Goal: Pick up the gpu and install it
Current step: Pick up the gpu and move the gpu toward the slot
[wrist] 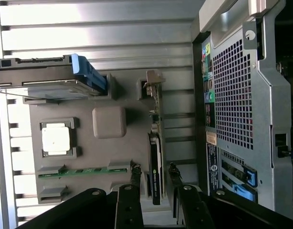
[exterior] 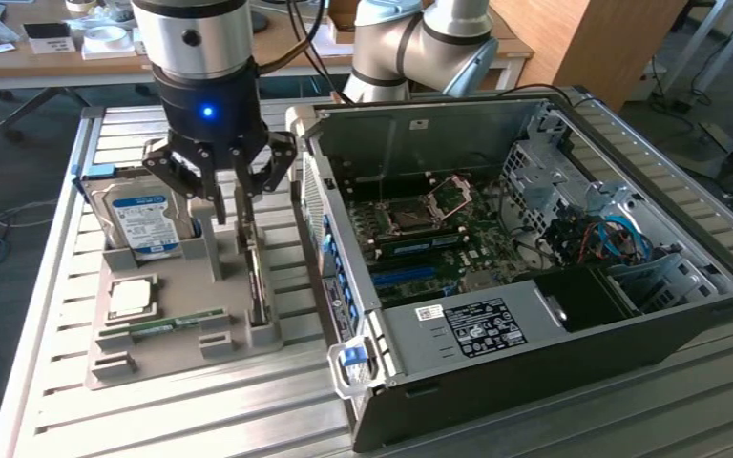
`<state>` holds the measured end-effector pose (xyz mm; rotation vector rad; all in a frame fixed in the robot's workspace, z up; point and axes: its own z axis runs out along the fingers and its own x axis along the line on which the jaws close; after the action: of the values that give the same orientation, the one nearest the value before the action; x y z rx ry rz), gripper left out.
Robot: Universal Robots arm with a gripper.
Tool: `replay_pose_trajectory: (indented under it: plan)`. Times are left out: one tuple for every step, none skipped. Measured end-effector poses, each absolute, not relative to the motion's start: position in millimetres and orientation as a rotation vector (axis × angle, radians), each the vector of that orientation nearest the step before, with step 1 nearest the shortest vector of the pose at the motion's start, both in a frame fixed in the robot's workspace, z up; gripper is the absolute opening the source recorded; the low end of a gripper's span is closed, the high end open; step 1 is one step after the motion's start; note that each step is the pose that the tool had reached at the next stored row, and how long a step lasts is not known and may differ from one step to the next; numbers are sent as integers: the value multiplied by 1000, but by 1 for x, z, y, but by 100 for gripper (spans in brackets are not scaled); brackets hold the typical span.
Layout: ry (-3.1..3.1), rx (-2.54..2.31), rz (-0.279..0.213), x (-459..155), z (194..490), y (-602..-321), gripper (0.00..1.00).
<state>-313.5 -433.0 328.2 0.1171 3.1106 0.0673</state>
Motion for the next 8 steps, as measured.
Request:
replay_pose_trajectory:
  plan:
    - [3111,117,67,-314,326,-433,36]
    - [3110,117,67,-314,325,-433,36]
    - [3111,117,67,-314,325,-433,36]
    - [3111,117,67,-314,325,-433,36]
    - [3111,117,67,-314,325,-433,36]
    - [3110,117,68,-314,323,-433,36]
    - [3111,117,67,-314,322,-433,36]
    - [3111,117,67,-314,320,-433,36]
